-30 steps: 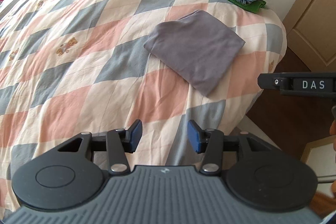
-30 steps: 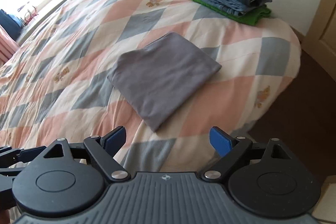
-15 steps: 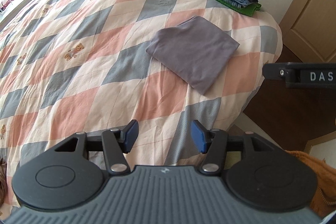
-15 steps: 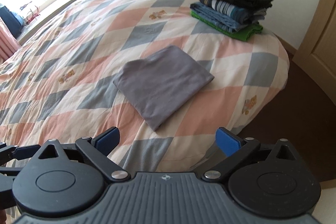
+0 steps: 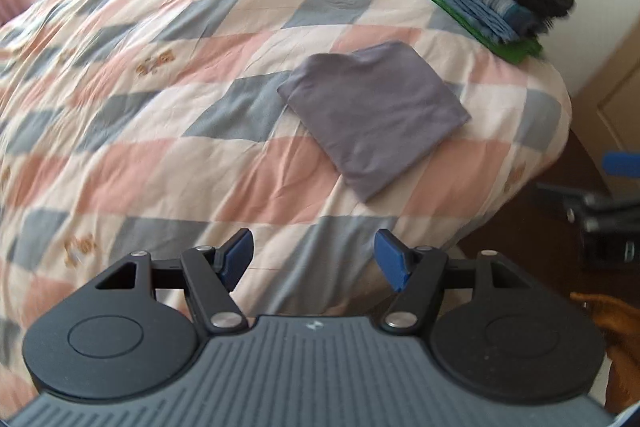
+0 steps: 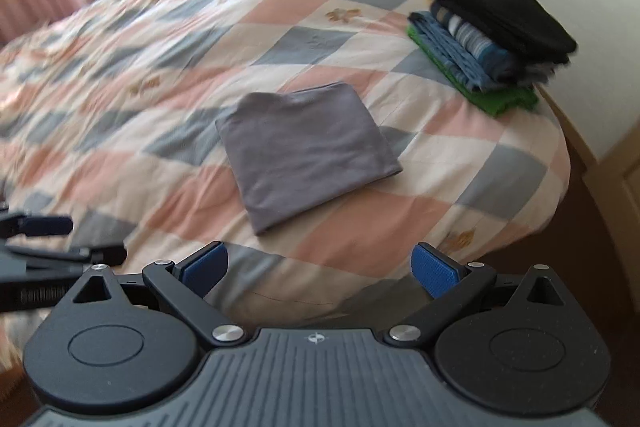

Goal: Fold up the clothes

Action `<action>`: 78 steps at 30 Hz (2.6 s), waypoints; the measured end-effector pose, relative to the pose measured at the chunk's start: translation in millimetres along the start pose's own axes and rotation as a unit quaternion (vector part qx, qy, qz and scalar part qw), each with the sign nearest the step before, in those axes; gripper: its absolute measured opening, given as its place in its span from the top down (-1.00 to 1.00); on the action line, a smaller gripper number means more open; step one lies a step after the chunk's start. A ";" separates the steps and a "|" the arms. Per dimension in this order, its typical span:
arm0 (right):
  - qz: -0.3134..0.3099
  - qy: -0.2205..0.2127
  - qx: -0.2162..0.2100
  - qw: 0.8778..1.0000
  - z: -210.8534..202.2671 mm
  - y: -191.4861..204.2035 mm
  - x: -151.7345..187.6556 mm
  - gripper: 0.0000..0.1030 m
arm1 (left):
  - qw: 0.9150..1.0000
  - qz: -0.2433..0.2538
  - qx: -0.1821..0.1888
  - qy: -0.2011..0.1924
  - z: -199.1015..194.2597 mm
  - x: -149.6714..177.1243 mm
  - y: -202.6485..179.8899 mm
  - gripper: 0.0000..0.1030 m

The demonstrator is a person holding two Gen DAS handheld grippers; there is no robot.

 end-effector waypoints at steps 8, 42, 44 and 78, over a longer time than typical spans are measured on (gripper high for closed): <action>-0.068 0.019 -0.037 0.997 6.9 -26.9 -14.9 -0.96 | 0.997 -0.069 -0.043 0.009 -15.4 13.0 -26.8 -0.33; -0.002 0.099 -0.169 0.981 152.4 -107.5 -42.9 -0.92 | 0.974 -0.218 0.037 0.051 159.0 -27.7 -11.9 -0.41; 0.007 0.098 -0.182 0.978 170.3 -105.9 -60.3 -0.88 | 0.969 -0.236 0.046 0.051 177.8 -37.3 -1.3 -0.42; 0.052 0.238 -0.362 0.900 341.7 -70.4 -125.2 -0.18 | 0.919 -0.321 0.224 0.037 295.8 -74.2 20.5 -0.02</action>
Point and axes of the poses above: each gripper's, at about its wrist camera, not at the fingertips, and z roughly the way its jaws point, y to its left, x to its underside, the point moved 9 cm from there along z, roughly the way its jaws point, and after that the axes turned 7 degrees about z, right-handed, at the moved point
